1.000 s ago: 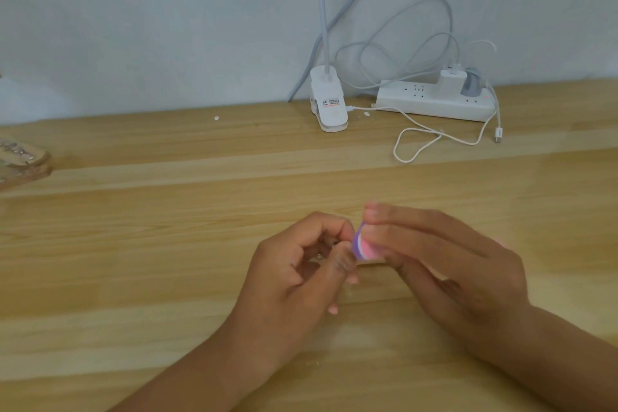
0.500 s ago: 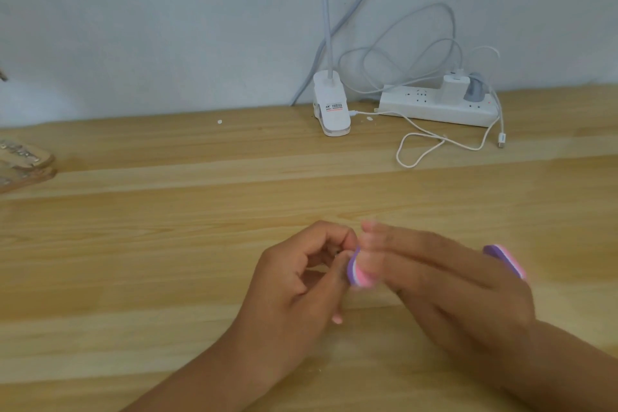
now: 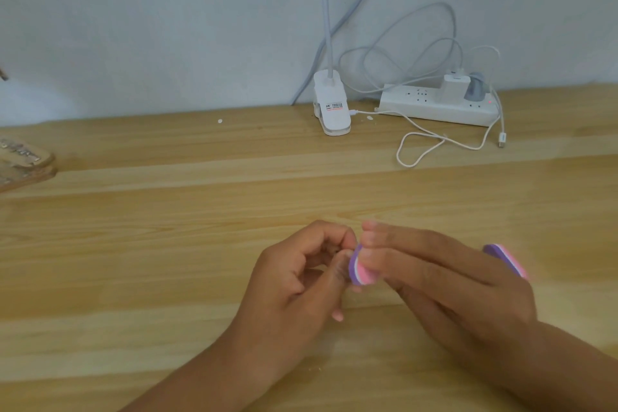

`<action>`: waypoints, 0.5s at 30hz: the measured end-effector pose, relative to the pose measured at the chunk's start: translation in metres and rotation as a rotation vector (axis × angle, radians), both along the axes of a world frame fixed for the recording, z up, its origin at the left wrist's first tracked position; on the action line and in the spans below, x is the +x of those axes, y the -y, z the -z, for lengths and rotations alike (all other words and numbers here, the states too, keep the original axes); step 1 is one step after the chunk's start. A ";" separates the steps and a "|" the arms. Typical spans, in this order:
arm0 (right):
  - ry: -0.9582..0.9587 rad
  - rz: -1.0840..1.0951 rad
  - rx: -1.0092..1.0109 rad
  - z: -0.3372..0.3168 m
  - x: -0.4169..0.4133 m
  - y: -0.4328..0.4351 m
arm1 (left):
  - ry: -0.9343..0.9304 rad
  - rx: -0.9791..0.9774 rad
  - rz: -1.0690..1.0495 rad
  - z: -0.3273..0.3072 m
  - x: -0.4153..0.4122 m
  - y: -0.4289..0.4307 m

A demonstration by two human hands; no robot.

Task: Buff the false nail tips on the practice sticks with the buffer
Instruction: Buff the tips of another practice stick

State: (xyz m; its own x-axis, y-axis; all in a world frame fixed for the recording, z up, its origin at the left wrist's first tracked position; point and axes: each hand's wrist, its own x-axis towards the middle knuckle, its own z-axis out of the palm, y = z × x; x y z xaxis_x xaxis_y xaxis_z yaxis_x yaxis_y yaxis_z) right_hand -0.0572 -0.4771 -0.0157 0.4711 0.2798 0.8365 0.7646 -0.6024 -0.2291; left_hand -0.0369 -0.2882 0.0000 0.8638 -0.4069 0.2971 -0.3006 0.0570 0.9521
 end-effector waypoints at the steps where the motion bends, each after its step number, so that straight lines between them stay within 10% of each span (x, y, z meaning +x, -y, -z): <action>1: -0.012 0.015 0.007 -0.001 0.001 0.002 | 0.001 -0.006 0.003 0.000 0.000 0.000; 15: 0.028 0.092 0.029 -0.001 0.002 -0.002 | 0.035 0.001 -0.008 -0.002 0.004 0.001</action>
State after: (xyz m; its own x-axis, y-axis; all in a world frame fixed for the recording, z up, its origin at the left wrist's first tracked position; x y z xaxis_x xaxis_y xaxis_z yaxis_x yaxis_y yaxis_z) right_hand -0.0547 -0.4753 -0.0150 0.4701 0.2117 0.8568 0.7124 -0.6641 -0.2268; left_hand -0.0326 -0.2888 0.0024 0.8559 -0.4008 0.3267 -0.3343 0.0532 0.9410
